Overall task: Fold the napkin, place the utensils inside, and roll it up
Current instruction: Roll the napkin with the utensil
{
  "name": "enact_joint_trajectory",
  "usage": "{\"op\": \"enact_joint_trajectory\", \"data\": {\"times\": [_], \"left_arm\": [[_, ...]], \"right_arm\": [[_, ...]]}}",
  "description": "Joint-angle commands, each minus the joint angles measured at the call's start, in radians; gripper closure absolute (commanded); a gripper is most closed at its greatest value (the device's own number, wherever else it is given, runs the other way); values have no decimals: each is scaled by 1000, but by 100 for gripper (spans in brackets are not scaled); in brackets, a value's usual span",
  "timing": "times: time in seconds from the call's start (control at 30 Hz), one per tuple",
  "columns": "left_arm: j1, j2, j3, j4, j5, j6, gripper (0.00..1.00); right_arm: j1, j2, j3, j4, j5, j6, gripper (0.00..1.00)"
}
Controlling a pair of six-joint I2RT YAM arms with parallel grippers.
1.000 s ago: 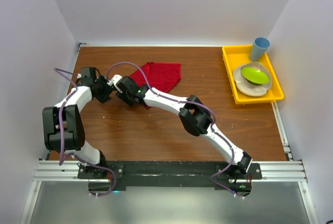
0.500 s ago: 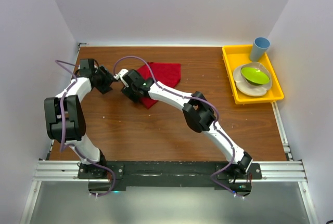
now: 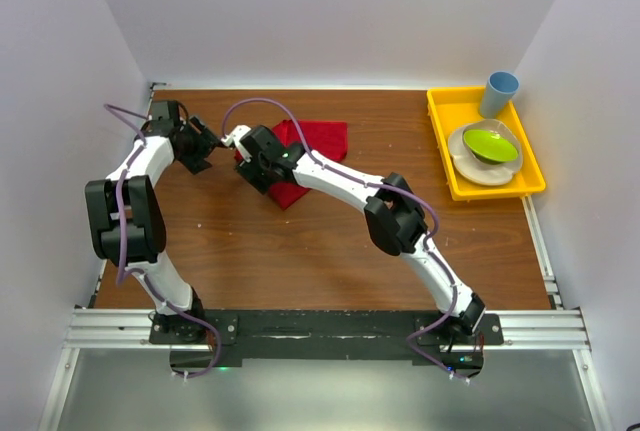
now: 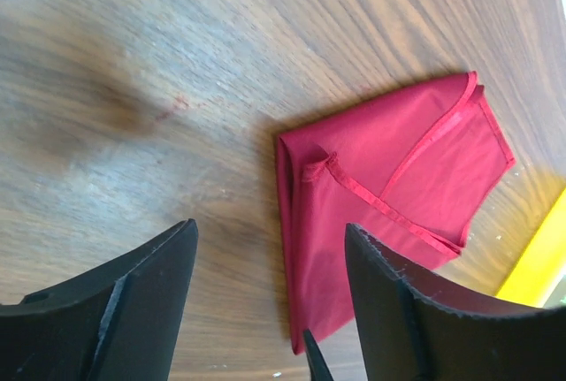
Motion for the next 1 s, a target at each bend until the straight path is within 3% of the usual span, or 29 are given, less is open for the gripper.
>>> {"op": "enact_joint_trajectory", "data": {"times": [0.0, 0.13, 0.43, 0.63, 0.97], "left_arm": [[15, -15, -12, 7, 47, -44, 30], [16, -31, -28, 13, 53, -39, 31], [27, -43, -74, 30, 85, -38, 31], [30, -54, -94, 28, 96, -18, 28], [35, -61, -161, 103, 185, 10, 24]], "right_arm": [[-4, 12, -1, 13, -37, 24, 35], [-4, 50, 17, 14, -22, 30, 41], [-4, 90, 35, 28, -14, 10, 35], [-21, 115, 16, 51, 0, 33, 39], [-59, 136, -9, 19, -117, 69, 72]]}}
